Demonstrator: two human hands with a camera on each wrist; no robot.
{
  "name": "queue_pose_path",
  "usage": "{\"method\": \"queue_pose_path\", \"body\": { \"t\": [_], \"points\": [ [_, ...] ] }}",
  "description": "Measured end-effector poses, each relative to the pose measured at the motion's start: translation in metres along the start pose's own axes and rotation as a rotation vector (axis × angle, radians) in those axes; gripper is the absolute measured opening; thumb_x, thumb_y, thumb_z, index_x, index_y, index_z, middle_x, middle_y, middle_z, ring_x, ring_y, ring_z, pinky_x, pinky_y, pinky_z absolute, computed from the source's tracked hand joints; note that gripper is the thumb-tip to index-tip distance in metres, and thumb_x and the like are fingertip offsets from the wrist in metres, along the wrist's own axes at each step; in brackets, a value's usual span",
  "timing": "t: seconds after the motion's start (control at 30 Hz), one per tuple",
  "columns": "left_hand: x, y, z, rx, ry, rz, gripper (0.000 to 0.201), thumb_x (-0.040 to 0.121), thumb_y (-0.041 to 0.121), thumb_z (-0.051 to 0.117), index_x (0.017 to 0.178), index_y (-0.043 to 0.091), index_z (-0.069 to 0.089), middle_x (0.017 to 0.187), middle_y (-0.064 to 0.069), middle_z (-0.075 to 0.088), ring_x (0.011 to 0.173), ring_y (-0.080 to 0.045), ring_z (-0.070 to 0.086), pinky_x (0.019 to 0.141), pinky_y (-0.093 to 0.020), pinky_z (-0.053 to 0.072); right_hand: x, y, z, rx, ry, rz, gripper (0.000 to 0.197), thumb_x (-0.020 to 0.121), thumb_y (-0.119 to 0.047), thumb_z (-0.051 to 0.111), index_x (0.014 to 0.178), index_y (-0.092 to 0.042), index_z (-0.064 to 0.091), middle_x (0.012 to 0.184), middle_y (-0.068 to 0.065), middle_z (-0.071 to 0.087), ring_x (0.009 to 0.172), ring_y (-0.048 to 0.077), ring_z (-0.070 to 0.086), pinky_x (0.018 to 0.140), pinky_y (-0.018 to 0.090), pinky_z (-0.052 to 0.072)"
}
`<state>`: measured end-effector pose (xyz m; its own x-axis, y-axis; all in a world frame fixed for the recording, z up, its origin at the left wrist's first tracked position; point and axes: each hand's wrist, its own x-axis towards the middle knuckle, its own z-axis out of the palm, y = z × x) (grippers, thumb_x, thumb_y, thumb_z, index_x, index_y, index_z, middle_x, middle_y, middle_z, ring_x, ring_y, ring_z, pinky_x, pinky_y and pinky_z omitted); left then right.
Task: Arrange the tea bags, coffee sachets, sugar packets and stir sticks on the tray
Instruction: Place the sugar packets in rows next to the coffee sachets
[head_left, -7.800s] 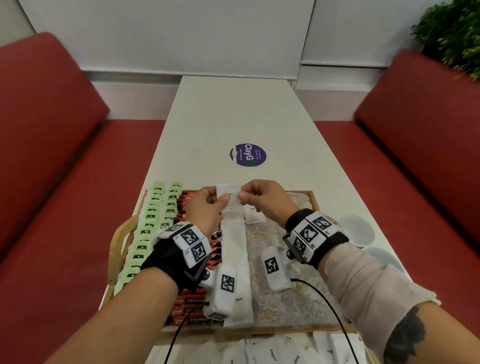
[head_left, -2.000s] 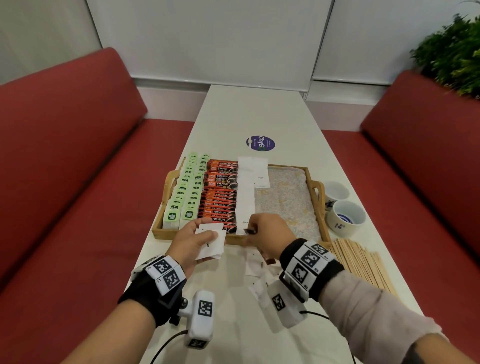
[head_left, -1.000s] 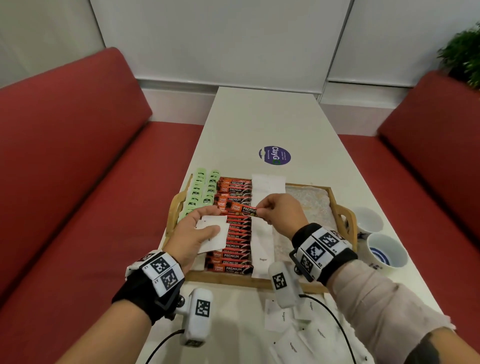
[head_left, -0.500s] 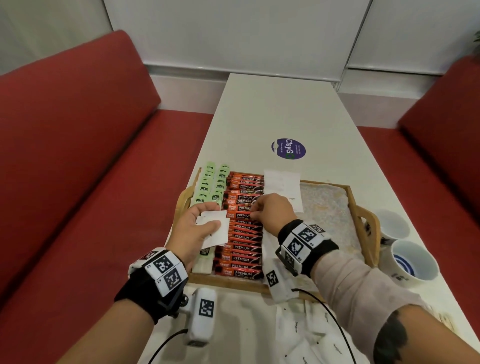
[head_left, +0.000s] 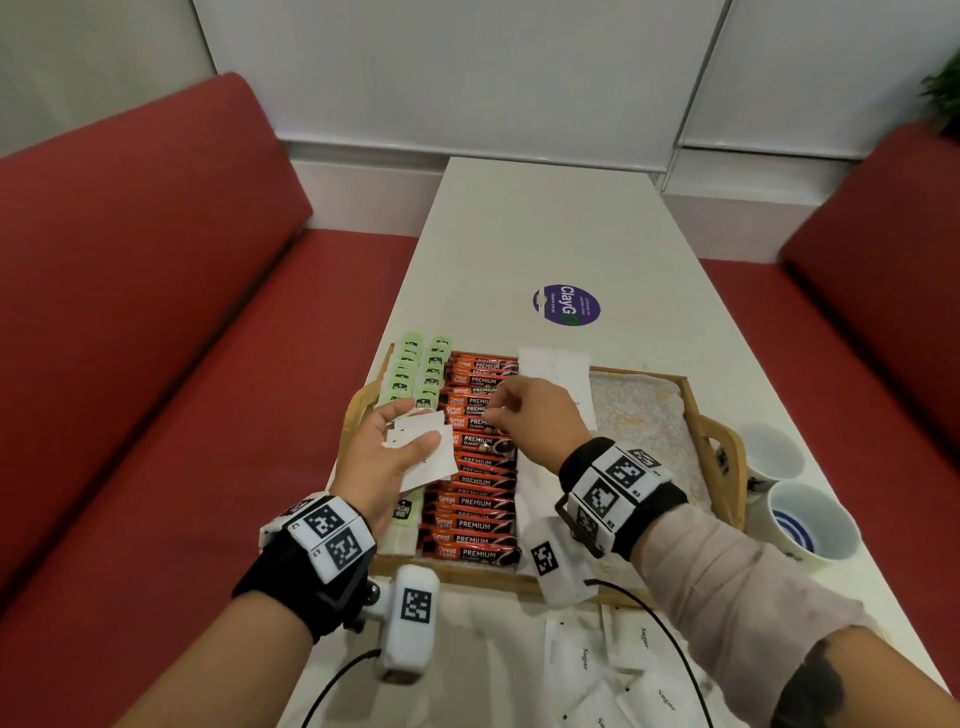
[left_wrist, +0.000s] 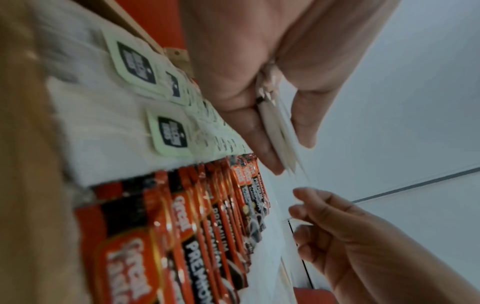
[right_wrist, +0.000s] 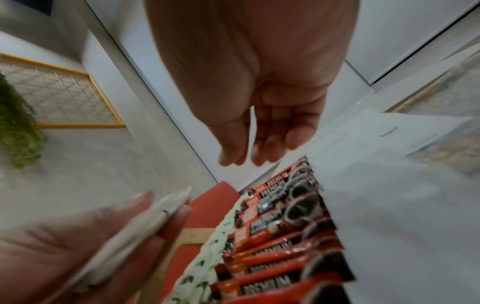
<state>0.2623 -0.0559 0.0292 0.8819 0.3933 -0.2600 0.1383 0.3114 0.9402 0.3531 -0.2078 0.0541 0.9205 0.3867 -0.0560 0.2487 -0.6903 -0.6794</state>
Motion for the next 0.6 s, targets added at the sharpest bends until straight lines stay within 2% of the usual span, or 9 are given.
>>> {"method": "queue_pose_path", "body": {
  "t": [0.07,0.13,0.2,0.27,0.37,0.47,0.53,0.6],
  "points": [
    [0.001,0.002,0.006,-0.053,0.003,-0.018,0.046,0.083,-0.006,0.063,0.123,0.014,0.049,0.108,-0.002,0.06,0.089,-0.022,0.063,0.064,-0.033,0.058,-0.009,-0.008,-0.006,0.109,-0.052,-0.058,0.01,0.085,-0.026,0.069,0.081,-0.021,0.062,0.082,-0.006,0.062,0.078,0.01,0.058,0.067,0.02,0.045],
    [0.001,0.004,0.013,-0.081,0.011,-0.024,0.045,0.083,-0.004,0.064,0.12,0.015,0.05,0.108,-0.007,0.062,0.088,-0.022,0.064,0.058,-0.028,0.058,-0.019,-0.015,-0.011,0.159,-0.143,-0.081,0.017,0.077,-0.029,0.076,0.079,-0.023,0.06,0.076,-0.008,0.062,0.07,0.008,0.057,0.068,0.023,0.048],
    [0.001,0.004,0.021,-0.08,0.0,-0.03,0.043,0.081,-0.001,0.066,0.116,0.017,0.052,0.112,-0.011,0.063,0.093,-0.027,0.064,0.066,-0.034,0.056,-0.026,-0.018,-0.012,0.129,-0.19,-0.083,0.028,0.071,-0.031,0.082,0.082,-0.021,0.058,0.073,-0.009,0.06,0.066,0.007,0.055,0.064,0.022,0.045],
    [-0.002,0.005,0.029,-0.077,-0.03,-0.031,0.038,0.079,0.001,0.068,0.11,0.02,0.056,0.114,-0.015,0.064,0.098,-0.032,0.064,0.075,-0.04,0.055,-0.03,-0.018,-0.013,0.093,-0.151,-0.077,0.035,0.067,-0.03,0.084,0.084,-0.019,0.055,0.075,-0.006,0.06,0.067,0.01,0.055,0.063,0.025,0.046],
    [-0.006,0.006,0.043,-0.089,-0.065,-0.03,0.027,0.083,0.005,0.065,0.102,0.022,0.057,0.11,-0.017,0.065,0.095,-0.035,0.064,0.076,-0.044,0.054,-0.032,-0.014,-0.018,0.144,-0.089,-0.016,0.035,0.066,-0.022,0.084,0.082,-0.018,0.053,0.074,-0.001,0.061,0.066,0.015,0.058,0.063,0.03,0.05],
    [-0.01,0.01,0.054,-0.157,-0.09,-0.081,0.007,0.095,0.017,0.052,0.102,0.017,0.054,0.101,-0.012,0.065,0.083,-0.025,0.063,0.066,-0.037,0.053,-0.034,-0.006,-0.027,0.229,-0.095,0.053,0.032,0.07,-0.012,0.082,0.083,-0.014,0.053,0.066,-0.002,0.061,0.052,0.011,0.059,0.047,0.018,0.043],
    [-0.01,0.009,0.058,-0.198,-0.108,-0.131,0.011,0.099,0.018,0.044,0.104,0.016,0.053,0.101,-0.01,0.064,0.084,-0.023,0.062,0.062,-0.035,0.054,-0.035,-0.001,-0.033,0.23,-0.084,0.08,0.029,0.072,-0.011,0.081,0.084,-0.012,0.054,0.061,-0.003,0.061,0.046,0.009,0.058,0.04,0.013,0.038],
    [-0.01,0.009,0.062,-0.192,-0.129,-0.148,0.012,0.1,0.011,0.041,0.1,0.017,0.052,0.101,-0.008,0.064,0.085,-0.023,0.061,0.06,-0.034,0.053,-0.033,0.005,-0.039,0.225,-0.064,0.095,0.026,0.073,-0.013,0.081,0.083,-0.012,0.056,0.058,-0.004,0.061,0.046,0.01,0.059,0.04,0.013,0.039]
  ]
}}
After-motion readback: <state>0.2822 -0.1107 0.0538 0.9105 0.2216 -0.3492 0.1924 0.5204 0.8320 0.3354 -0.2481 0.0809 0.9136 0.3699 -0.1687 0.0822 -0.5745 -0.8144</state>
